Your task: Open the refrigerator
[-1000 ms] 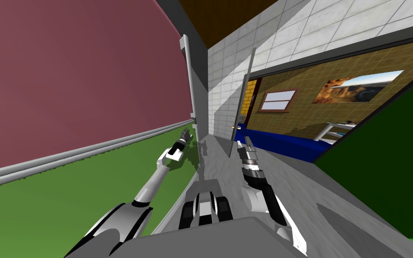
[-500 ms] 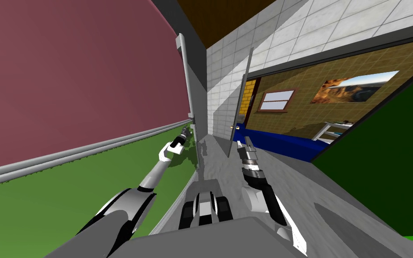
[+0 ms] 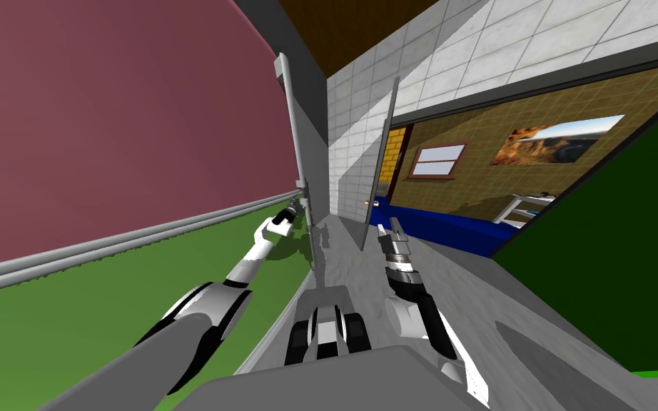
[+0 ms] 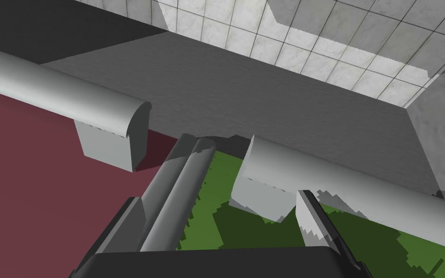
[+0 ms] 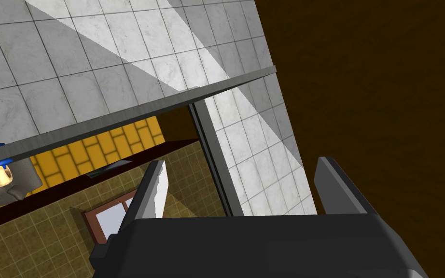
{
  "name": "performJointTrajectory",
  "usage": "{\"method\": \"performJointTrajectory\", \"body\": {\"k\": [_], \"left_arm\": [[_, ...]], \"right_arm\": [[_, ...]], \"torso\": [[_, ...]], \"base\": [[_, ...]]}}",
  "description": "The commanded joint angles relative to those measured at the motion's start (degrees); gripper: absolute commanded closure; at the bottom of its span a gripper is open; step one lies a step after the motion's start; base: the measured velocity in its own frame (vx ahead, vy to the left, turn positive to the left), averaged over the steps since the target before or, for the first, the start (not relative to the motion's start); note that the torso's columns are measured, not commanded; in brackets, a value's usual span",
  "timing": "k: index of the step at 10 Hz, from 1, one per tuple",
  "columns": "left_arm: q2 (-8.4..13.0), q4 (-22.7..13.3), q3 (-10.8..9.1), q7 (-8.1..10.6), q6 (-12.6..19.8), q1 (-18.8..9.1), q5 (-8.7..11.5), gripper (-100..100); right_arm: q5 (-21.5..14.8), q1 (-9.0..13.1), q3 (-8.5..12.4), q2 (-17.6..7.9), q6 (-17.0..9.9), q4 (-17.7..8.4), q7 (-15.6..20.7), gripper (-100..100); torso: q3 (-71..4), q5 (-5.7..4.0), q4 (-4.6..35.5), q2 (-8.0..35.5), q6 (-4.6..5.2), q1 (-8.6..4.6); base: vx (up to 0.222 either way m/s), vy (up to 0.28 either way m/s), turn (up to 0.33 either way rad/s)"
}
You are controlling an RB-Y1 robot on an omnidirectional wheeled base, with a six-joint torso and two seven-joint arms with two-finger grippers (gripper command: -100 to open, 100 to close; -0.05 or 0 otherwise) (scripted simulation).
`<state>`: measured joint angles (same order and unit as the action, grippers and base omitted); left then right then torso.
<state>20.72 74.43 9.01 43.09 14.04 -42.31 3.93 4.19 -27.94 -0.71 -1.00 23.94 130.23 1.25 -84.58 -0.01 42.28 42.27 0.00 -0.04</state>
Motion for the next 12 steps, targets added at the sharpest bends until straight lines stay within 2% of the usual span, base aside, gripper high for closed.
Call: {"method": "performJointTrajectory", "body": {"k": [1, 2, 3, 4, 5, 6, 10, 12], "left_arm": [[1.2, -4.0, -0.27, 1.93, 2.3, -4.2, 0.6, -100], [1.2, -4.0, -0.27, 1.93, 2.3, -4.8, 0.6, -100], [1.9, -6.2, -0.54, 2.98, 3.8, -7.2, 0.9, -100], [1.9, -6.2, -0.54, 2.98, 3.8, -7.3, 0.9, -100], [2.5, -8.0, -0.84, 3.92, 5.1, -9.3, 1.2, -100], [2.5, -8.3, -0.84, 3.92, 5.1, -9.7, 1.2, -100], [5.0, -15.3, -2.23, 6.72, 9.6, -17.2, 2.6, -100], [6.2, -18.3, -2.95, 7.61, 11.2, -20.0, 3.2, -100]], "right_arm": [[0.0, 0.0, 0.0, 0.0, 0.0, 0.0, 0.0, 0], [0.0, 0.0, 0.0, 0.0, 0.0, 0.0, 0.0, 0], [0.0, 0.0, 0.0, 0.0, 0.0, 0.0, 0.0, 0], [0.0, 0.0, 0.0, 0.0, 0.0, 0.0, 0.0, 0], [0.0, 0.0, 0.0, 0.0, 0.0, 0.0, 0.0, 0], [0.0, 0.0, 0.0, 0.0, 0.0, 0.0, 0.0, 0], [0.0, 0.0, 0.0, 0.0, 0.0, 0.0, 0.0, 0], [0.0, 0.0, 0.0, 0.0, 0.0, 0.0, 0.0, 0]], "torso": [[0.0, 0.01, 0.0, 0.0, 0.00, 0.05], [0.0, 0.01, 0.0, 0.0, 0.00, 0.03], [0.0, 0.02, 0.0, 0.0, -0.01, 0.08], [0.0, 0.02, 0.0, 0.0, 0.00, 0.06], [0.0, 0.02, 0.0, 0.0, 0.00, 0.07], [0.0, 0.00, 0.0, 0.0, 0.01, 0.00], [0.0, -0.01, 0.0, 0.0, 0.00, -0.02], [0.0, -0.03, 0.0, 0.0, 0.05, -0.03]], "base": [[-0.005, -0.055, -0.021], [-0.006, -0.045, -0.010], [-0.007, -0.046, -0.024], [-0.003, -0.037, -0.008], [0.000, -0.052, -0.020], [-0.006, -0.047, -0.010], [-0.006, -0.069, -0.028], [-0.017, -0.089, -0.016]]}}
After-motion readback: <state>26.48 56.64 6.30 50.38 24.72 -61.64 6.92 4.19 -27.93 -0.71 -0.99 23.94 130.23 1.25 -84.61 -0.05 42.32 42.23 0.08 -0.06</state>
